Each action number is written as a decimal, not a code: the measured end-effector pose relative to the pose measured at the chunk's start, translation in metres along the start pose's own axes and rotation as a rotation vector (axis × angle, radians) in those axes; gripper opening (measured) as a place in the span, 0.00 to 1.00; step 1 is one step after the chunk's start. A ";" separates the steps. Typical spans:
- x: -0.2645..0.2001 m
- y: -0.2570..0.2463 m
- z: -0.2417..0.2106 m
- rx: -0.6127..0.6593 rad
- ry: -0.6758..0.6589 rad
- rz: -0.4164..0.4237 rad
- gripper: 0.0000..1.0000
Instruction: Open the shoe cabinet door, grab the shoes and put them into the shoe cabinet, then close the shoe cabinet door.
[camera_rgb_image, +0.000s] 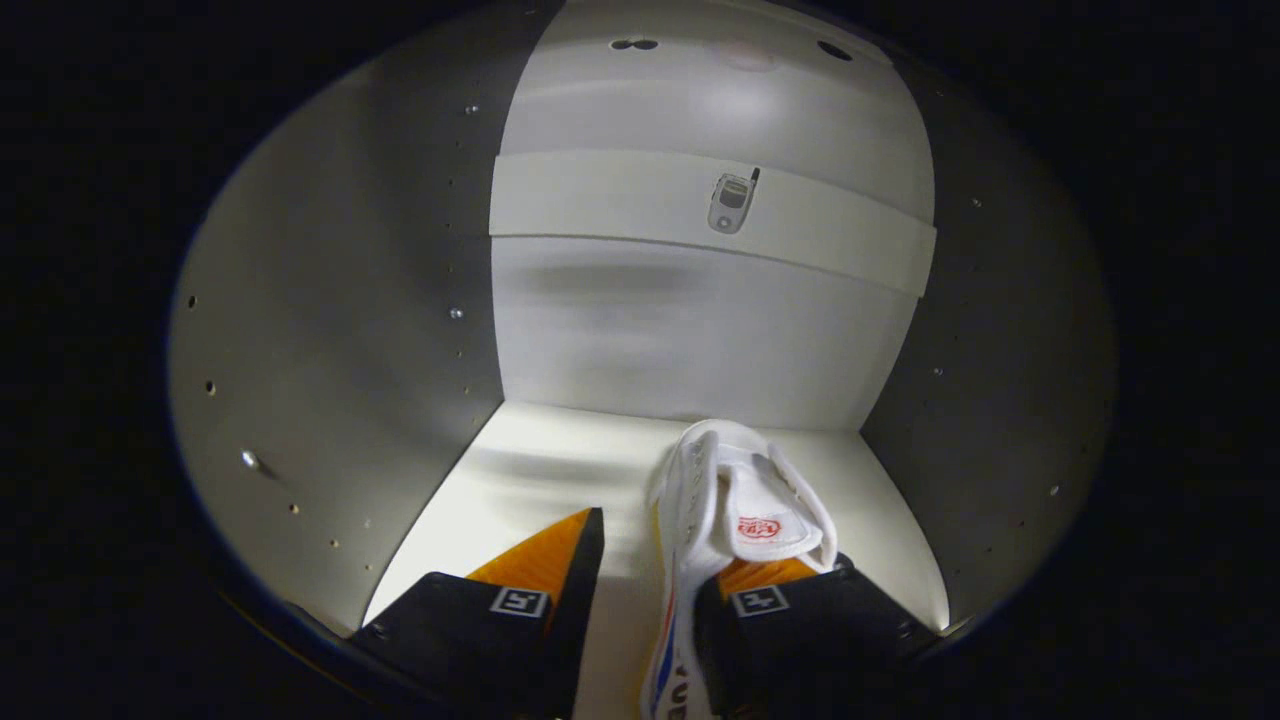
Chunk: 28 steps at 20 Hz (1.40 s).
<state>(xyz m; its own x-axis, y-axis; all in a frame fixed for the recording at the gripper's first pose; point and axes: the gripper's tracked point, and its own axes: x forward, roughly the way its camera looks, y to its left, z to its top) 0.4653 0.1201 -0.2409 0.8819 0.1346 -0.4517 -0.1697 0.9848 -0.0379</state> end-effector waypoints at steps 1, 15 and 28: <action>-0.003 0.001 0.000 0.004 0.003 0.005 0.57; -0.113 -0.016 0.025 0.103 -0.106 -0.011 0.97; -0.336 -0.038 0.029 0.117 -0.324 -0.084 0.98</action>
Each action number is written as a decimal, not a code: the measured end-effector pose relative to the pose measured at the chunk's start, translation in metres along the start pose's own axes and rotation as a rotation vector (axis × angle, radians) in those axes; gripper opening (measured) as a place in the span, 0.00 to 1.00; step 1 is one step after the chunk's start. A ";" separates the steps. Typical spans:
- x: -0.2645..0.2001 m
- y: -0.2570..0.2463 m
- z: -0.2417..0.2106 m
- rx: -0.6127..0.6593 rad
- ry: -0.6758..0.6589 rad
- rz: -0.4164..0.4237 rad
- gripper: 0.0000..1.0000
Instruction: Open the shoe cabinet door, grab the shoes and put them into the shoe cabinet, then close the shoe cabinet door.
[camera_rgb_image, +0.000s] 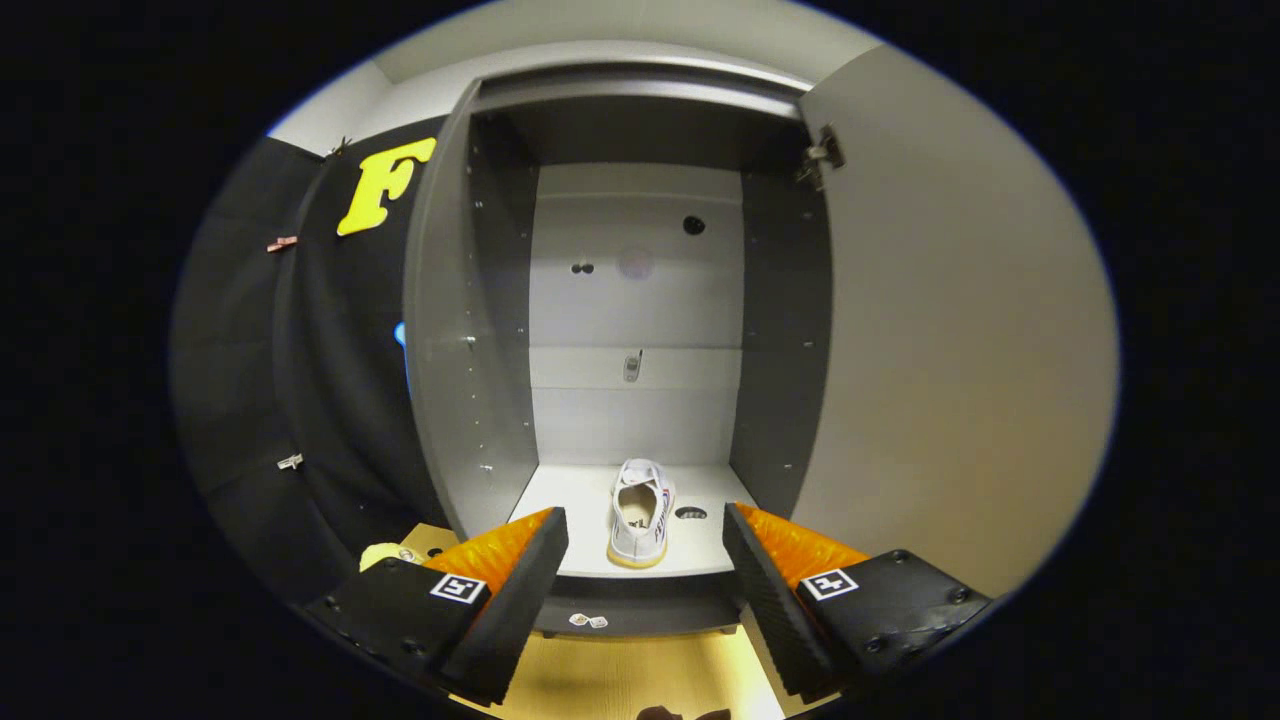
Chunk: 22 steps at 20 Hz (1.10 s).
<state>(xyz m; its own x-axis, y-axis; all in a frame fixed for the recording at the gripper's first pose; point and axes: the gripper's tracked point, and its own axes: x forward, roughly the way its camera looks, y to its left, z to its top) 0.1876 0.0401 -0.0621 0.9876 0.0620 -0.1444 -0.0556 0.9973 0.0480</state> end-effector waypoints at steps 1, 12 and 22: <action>-0.020 -0.001 0.000 0.022 -0.008 0.002 0.98; -0.193 -0.105 0.018 -0.024 -0.123 -0.134 0.98; -0.267 -0.280 0.018 0.057 -0.150 -0.456 0.98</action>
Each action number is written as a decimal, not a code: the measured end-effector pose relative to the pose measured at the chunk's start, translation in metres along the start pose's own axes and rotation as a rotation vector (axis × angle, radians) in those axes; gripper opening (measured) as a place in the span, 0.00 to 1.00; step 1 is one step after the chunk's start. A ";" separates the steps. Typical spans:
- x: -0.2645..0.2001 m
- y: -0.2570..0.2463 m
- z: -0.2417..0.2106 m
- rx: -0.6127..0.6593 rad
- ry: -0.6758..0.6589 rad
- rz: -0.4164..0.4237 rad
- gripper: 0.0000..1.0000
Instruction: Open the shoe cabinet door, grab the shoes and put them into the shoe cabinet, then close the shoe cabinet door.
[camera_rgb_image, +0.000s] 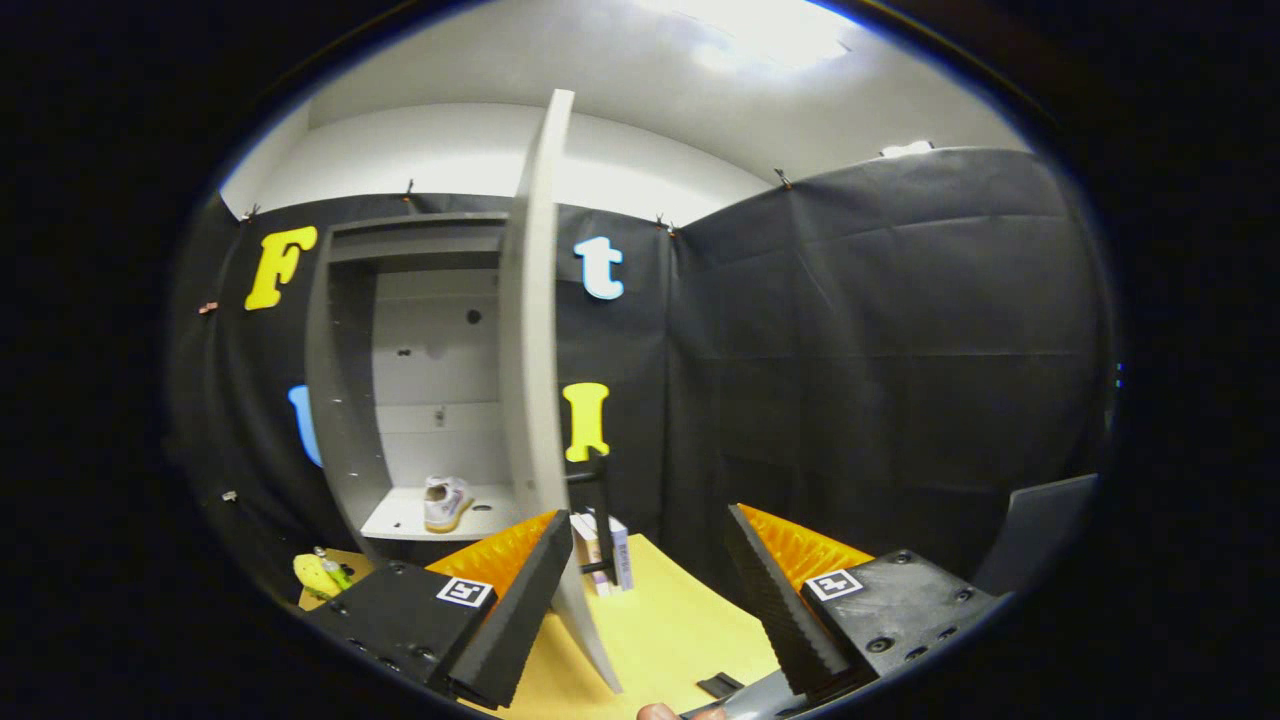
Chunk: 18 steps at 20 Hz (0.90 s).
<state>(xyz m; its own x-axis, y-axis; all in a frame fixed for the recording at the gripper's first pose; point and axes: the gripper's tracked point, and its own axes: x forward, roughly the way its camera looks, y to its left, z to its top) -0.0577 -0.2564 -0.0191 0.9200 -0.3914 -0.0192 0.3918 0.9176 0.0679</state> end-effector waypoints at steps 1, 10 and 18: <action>0.007 -0.015 -0.003 0.009 0.007 -0.024 0.98; 0.064 -0.011 -0.033 0.014 0.084 0.058 0.98; 0.047 0.017 -0.034 -0.002 0.069 0.109 0.97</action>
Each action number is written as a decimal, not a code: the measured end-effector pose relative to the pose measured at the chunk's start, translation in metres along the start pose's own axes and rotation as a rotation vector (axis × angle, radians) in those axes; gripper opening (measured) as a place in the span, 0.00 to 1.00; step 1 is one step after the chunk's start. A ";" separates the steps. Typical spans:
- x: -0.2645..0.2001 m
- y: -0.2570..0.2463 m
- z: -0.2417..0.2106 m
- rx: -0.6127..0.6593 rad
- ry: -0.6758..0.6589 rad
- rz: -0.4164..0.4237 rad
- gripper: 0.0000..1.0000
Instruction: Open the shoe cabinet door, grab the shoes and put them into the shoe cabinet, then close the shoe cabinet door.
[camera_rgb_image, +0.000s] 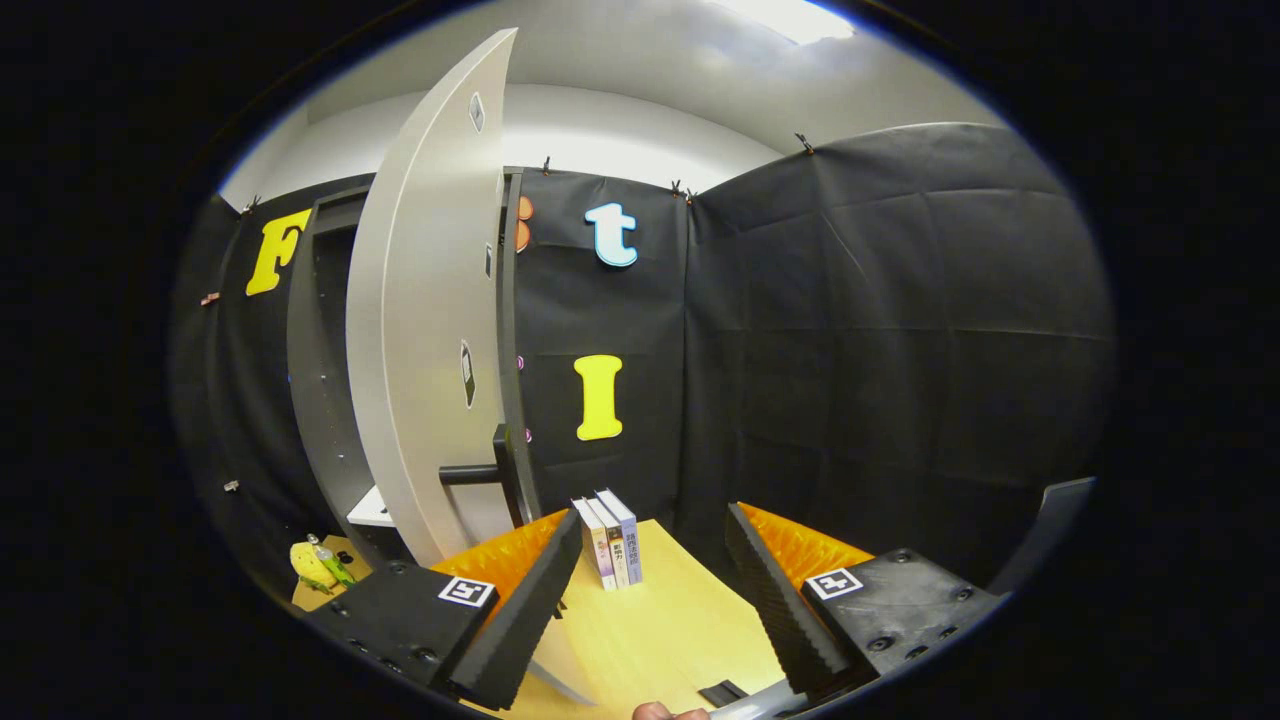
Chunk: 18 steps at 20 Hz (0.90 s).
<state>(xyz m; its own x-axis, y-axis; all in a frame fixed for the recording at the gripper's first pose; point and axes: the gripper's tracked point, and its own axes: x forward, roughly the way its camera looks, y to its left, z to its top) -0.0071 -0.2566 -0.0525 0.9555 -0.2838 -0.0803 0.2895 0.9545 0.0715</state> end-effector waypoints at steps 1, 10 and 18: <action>-0.003 0.007 -0.001 -0.002 0.002 0.005 0.97; -0.030 0.101 -0.012 0.014 0.022 0.157 0.97; -0.029 0.203 -0.040 -0.003 0.070 0.315 0.97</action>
<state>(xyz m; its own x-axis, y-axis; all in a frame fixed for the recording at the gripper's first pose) 0.0215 -0.0510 -0.0758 0.9919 0.0330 -0.1225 -0.0207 0.9947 0.1007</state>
